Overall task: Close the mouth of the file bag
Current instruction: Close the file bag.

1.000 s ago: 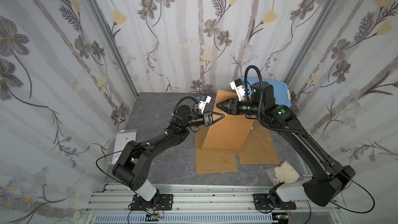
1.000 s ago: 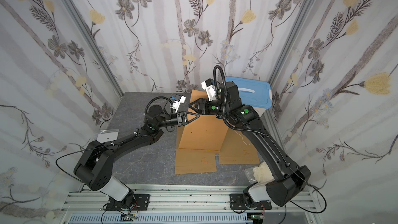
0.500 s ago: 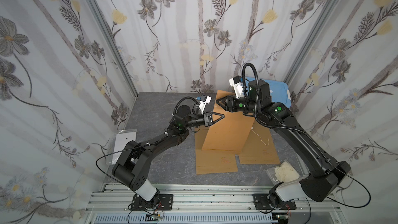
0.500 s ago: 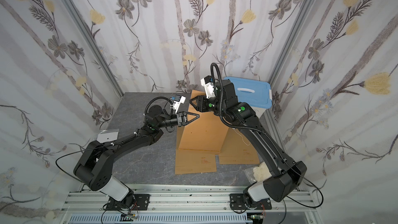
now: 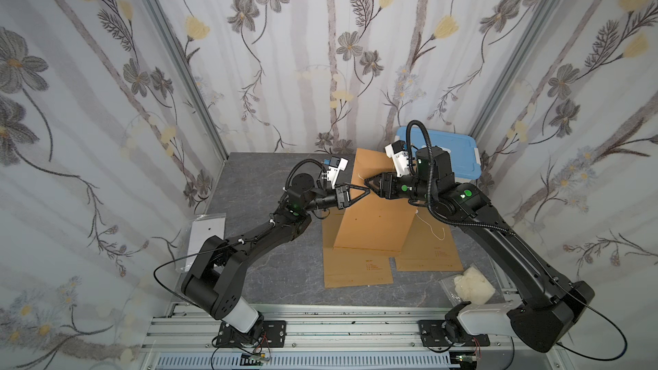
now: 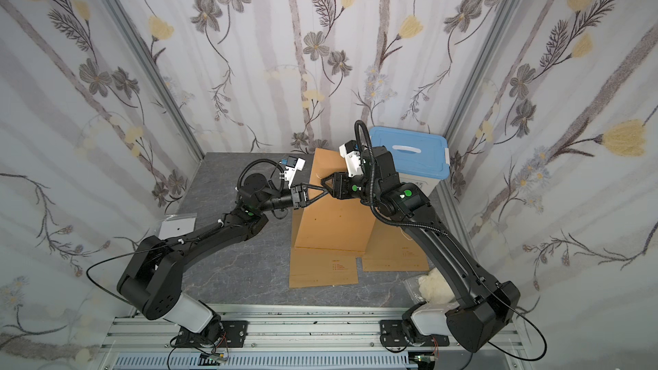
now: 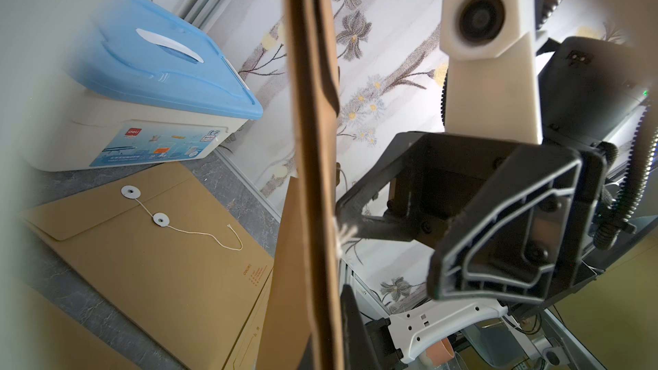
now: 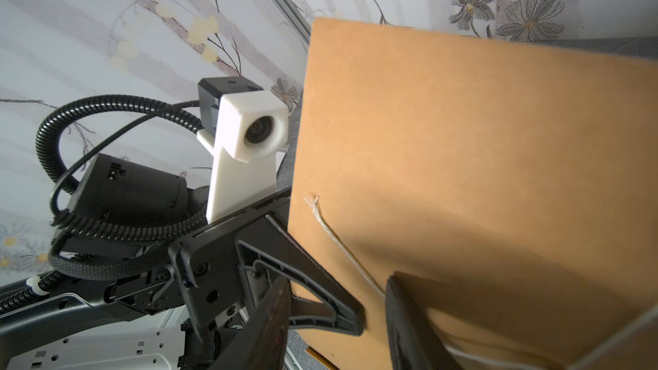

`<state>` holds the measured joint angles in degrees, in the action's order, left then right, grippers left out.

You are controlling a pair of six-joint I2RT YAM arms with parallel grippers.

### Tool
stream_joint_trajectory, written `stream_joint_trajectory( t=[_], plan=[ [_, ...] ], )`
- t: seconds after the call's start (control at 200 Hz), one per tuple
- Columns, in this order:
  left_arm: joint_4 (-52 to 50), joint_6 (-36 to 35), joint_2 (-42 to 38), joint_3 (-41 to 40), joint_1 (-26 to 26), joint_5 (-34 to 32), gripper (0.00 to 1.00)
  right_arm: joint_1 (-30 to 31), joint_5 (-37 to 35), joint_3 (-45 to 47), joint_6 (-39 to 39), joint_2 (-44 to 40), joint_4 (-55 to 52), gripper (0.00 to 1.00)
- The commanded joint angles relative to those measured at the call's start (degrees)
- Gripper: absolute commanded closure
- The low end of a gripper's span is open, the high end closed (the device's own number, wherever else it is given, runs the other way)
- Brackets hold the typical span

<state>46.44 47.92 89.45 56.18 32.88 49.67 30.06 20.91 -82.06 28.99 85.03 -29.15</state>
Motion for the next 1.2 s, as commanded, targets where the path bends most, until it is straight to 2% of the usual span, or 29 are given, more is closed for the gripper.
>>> stream_joint_trajectory(
  t=[0.0,0.275,0.565,0.754,0.889,0.989,1.194],
  plan=[
    [3.25,-1.33,-1.08,-0.10,-0.01,0.72,1.00,-0.71,0.08,2.03,1.18,-0.88,-0.50,0.54],
    [3.40,-1.34,-1.56,-0.39,-0.31,0.22,1.00,-2.67,0.90,6.07,2.14,-3.76,-1.38,0.55],
    [3.13,-1.34,-1.91,-0.98,-0.32,-0.19,1.00,-6.30,6.68,11.46,5.72,-9.71,7.11,0.55],
    [3.26,-1.33,-2.02,-1.04,-0.33,-0.61,1.00,-8.43,1.52,12.41,5.57,-11.96,4.16,0.55],
    [3.25,-1.19,-1.88,-0.91,-0.36,-0.52,1.00,-8.98,1.06,13.49,5.77,-13.55,5.14,0.55],
    [3.70,-0.73,-1.62,-0.79,-0.34,-0.51,1.00,-8.81,0.64,13.56,2.98,-14.28,4.83,0.55],
    [7.98,2.86,0.11,-0.20,-0.34,-0.03,1.00,-7.72,1.32,12.78,0.81,-12.17,4.55,0.56]
  ],
)
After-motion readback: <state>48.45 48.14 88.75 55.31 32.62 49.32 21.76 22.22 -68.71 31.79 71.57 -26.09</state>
